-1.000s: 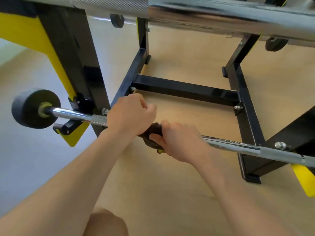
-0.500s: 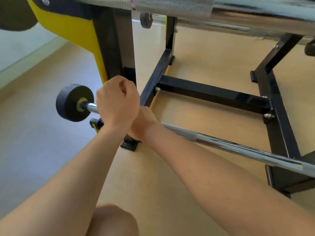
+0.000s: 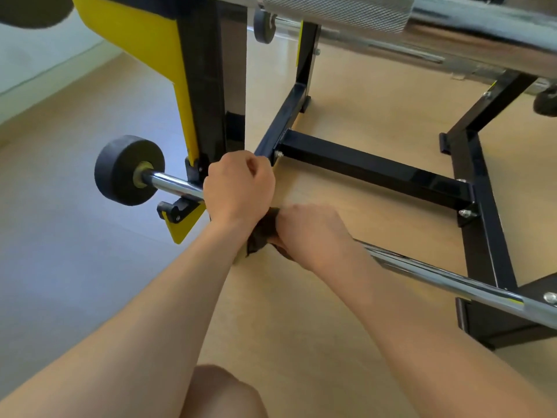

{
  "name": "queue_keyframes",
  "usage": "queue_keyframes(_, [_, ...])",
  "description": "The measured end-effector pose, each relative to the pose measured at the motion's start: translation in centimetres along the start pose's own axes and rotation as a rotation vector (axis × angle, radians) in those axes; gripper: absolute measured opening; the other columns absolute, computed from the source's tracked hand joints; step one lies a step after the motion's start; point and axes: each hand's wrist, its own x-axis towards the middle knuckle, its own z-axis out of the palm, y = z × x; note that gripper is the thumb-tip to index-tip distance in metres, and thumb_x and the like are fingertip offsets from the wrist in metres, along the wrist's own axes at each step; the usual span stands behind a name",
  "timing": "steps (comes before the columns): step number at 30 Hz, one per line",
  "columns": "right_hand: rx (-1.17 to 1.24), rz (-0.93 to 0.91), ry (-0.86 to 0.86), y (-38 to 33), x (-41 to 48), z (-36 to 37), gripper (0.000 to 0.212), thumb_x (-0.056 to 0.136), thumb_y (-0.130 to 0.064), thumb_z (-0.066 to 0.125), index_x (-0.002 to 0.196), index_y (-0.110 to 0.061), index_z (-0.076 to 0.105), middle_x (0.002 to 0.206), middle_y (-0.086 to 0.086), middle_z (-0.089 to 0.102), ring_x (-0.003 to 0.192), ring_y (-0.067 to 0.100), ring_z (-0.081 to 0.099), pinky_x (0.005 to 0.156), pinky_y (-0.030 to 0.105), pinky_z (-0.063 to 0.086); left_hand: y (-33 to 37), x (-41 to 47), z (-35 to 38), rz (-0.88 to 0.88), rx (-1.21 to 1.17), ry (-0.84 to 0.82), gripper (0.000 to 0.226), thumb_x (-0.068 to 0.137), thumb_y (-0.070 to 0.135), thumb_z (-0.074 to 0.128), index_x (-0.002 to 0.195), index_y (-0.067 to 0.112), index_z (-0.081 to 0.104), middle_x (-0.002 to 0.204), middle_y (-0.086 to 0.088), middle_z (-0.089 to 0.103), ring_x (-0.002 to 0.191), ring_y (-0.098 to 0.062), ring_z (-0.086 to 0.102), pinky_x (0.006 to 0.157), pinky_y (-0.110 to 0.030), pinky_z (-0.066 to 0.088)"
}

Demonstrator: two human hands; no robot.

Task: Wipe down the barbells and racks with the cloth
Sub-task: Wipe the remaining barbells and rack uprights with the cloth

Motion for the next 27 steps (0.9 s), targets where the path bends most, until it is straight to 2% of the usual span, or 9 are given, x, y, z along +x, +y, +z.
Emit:
queue_keyframes(3, [0.035,-0.103,0.246,-0.7,1.1,2.1,0.042,0.110,-0.047,0.035,0.092,-0.016,0.057,0.076,-0.002,0.059,0.055,0.021,0.052,0.054,0.033,0.040,0.2,-0.2,0.8,0.016,-0.063,-0.039,0.030,0.100,0.032,0.055,0.076,0.024,0.072,0.068,0.008,0.066,0.068,-0.011,0.065,0.067,-0.025,0.056])
queue_keyframes(7, [0.569,-0.169,-0.137,2.0,2.7,0.9,0.029,0.110,-0.043,0.044,0.121,-0.024,0.063,0.098,-0.004,0.062,0.088,0.019,0.061,0.084,0.035,0.051,0.8,-0.8,1.2,0.148,-0.054,-0.159,0.031,0.100,0.026,0.052,0.077,0.023,0.072,0.073,0.005,0.068,0.072,-0.010,0.064,0.068,-0.001,0.043])
queue_keyframes(10, [0.883,-0.080,-0.287,3.5,3.4,-0.5,0.026,0.110,-0.038,0.046,0.125,-0.023,0.063,0.103,-0.002,0.065,0.094,0.020,0.061,0.090,0.035,0.049,0.6,-1.1,1.2,0.212,-0.034,-0.173,0.030,0.099,0.026,0.051,0.079,0.025,0.073,0.074,0.008,0.068,0.074,-0.009,0.064,0.070,-0.011,0.050])
queue_keyframes(13, [0.621,-0.075,-0.130,2.5,3.0,0.7,0.038,0.111,-0.044,0.036,0.118,-0.020,0.064,0.103,0.004,0.069,0.089,0.022,0.065,0.089,0.039,0.055,-0.4,-0.6,0.6,0.222,-0.012,-0.145,0.030,0.100,0.028,0.051,0.082,0.023,0.074,0.073,0.007,0.068,0.071,-0.010,0.065,0.070,-0.035,0.061])
queue_keyframes(15, [0.310,0.014,0.183,1.5,0.7,3.2,0.037,0.108,-0.049,0.039,0.109,-0.019,0.060,0.087,0.000,0.066,0.071,0.021,0.064,0.068,0.039,0.057,-1.0,-0.3,0.0,0.200,0.006,-0.130,0.030,0.101,0.029,0.052,0.081,0.023,0.073,0.070,0.007,0.067,0.067,-0.010,0.065,0.068,-0.037,0.062])
queue_keyframes(18, [-0.049,0.028,0.452,0.7,-3.5,6.0,0.023,0.106,-0.034,0.051,0.113,-0.014,0.057,0.084,0.003,0.056,0.064,0.019,0.048,0.056,0.031,0.037,-1.8,-0.1,-0.5,0.144,0.026,-0.198,0.035,0.104,0.034,0.051,0.079,0.022,0.073,0.069,0.004,0.068,0.066,-0.011,0.066,0.069,-0.036,0.064])
queue_keyframes(21, [0.160,0.009,0.297,2.0,-1.3,3.0,0.040,0.108,-0.054,0.038,0.097,-0.020,0.055,0.072,-0.004,0.057,0.056,0.016,0.052,0.049,0.028,0.032,-1.9,-0.3,-0.3,0.114,0.051,-0.277,0.041,0.105,0.037,0.046,0.082,0.019,0.073,0.074,-0.002,0.069,0.071,-0.017,0.068,0.074,-0.042,0.065])
queue_keyframes(25, [0.791,0.177,-0.306,3.5,1.8,-1.2,0.056,0.111,-0.056,0.023,0.101,-0.024,0.068,0.091,0.004,0.069,0.090,0.024,0.066,0.065,0.029,0.038,-2.0,-0.2,-0.3,0.111,0.062,-0.330,0.048,0.108,0.042,0.039,0.084,0.018,0.072,0.074,-0.005,0.069,0.071,-0.017,0.069,0.074,-0.037,0.064])
queue_keyframes(27, [0.667,0.187,-0.212,3.3,1.5,-0.5,0.053,0.112,-0.051,0.023,0.096,-0.022,0.065,0.086,0.003,0.067,0.084,0.023,0.065,0.061,0.029,0.037,-2.2,-0.1,-0.5,0.117,0.050,-0.312,0.050,0.109,0.041,0.038,0.084,0.016,0.073,0.072,-0.004,0.069,0.070,-0.015,0.068,0.069,-0.030,0.061])
